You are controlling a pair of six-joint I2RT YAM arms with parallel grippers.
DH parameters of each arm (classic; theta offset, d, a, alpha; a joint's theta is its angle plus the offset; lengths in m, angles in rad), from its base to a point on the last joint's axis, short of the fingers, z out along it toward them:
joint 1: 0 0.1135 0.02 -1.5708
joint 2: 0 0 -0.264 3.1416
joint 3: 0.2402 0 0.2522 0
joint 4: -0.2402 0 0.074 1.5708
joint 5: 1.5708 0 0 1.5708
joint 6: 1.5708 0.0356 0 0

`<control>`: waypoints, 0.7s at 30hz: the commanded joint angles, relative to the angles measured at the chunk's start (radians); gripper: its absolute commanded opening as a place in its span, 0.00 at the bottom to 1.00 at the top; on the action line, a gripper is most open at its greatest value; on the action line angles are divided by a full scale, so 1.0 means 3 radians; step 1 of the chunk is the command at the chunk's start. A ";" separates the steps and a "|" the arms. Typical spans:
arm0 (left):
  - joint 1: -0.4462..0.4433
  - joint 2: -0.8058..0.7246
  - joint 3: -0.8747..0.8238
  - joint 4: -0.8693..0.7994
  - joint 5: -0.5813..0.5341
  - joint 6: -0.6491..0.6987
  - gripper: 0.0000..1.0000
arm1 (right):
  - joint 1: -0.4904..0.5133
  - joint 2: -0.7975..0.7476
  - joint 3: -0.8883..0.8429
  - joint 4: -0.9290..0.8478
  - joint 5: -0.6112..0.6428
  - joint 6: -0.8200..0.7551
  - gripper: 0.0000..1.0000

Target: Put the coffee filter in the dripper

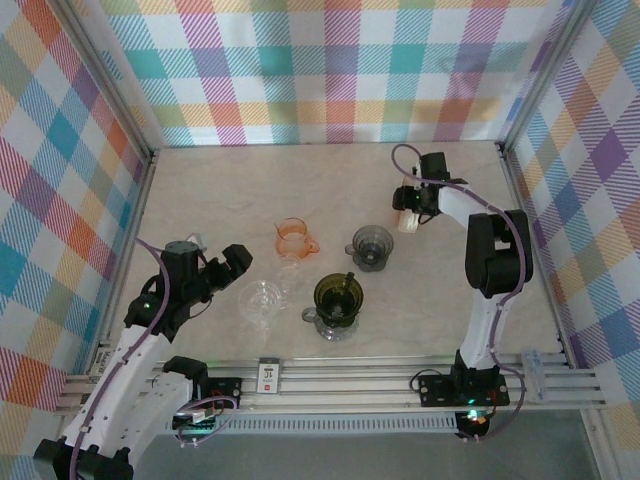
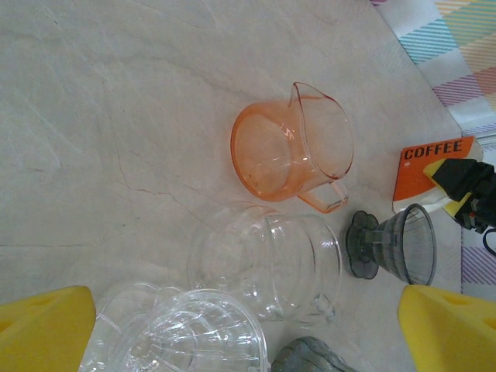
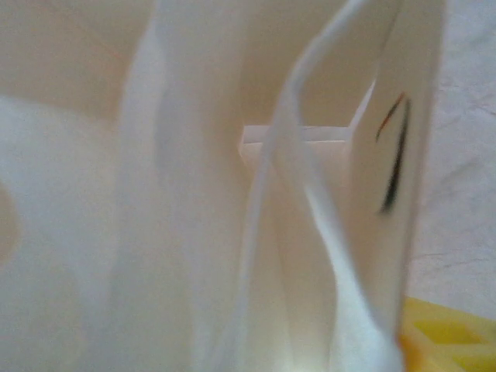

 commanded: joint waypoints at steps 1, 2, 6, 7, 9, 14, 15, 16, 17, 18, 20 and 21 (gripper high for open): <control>-0.0033 0.0009 0.0008 0.0122 -0.0002 -0.0061 1.00 | -0.0005 -0.0121 -0.0027 -0.0063 -0.0326 -0.0284 0.68; -0.0029 0.0009 0.0008 0.0123 0.0001 -0.0064 1.00 | -0.0004 -0.0126 -0.0031 -0.0086 -0.0350 -0.0315 0.68; -0.0029 0.0009 0.0013 0.0138 0.0025 -0.0078 1.00 | -0.0011 -0.0166 -0.0114 -0.0165 -0.0425 -0.0387 0.67; -0.0029 0.0009 0.0013 0.0136 0.0026 -0.0079 1.00 | -0.0006 -0.0181 -0.0132 -0.0185 -0.0425 -0.0396 0.67; -0.0029 0.0010 0.0016 0.0137 0.0034 -0.0080 1.00 | -0.0006 -0.0206 -0.0161 -0.0217 -0.0390 -0.0419 0.67; -0.0029 0.0004 0.0029 0.0131 0.0057 -0.0080 1.00 | -0.0007 -0.0299 -0.0290 -0.0246 -0.0283 -0.0447 0.75; -0.0029 0.0004 0.0022 0.0133 0.0060 -0.0076 1.00 | -0.0006 -0.0324 -0.0322 -0.0226 -0.0300 -0.0447 0.79; -0.0029 0.0004 0.0024 0.0131 0.0063 -0.0077 1.00 | -0.0006 -0.0362 -0.0350 -0.0206 -0.0320 -0.0437 0.81; -0.0029 0.0002 0.0019 0.0138 0.0067 -0.0079 1.00 | -0.0006 -0.0396 -0.0370 -0.0185 -0.0335 -0.0420 0.83; -0.0032 -0.0001 0.0016 0.0136 0.0067 -0.0080 1.00 | -0.0006 -0.0435 -0.0388 -0.0169 -0.0351 -0.0393 0.84; -0.0029 -0.0006 0.0013 0.0131 0.0069 -0.0083 1.00 | 0.0004 -0.0529 -0.0414 -0.0144 -0.0368 -0.0341 0.86; -0.0029 -0.0003 0.0006 0.0130 0.0067 -0.0084 1.00 | 0.0010 -0.0592 -0.0429 -0.0138 -0.0371 -0.0314 0.87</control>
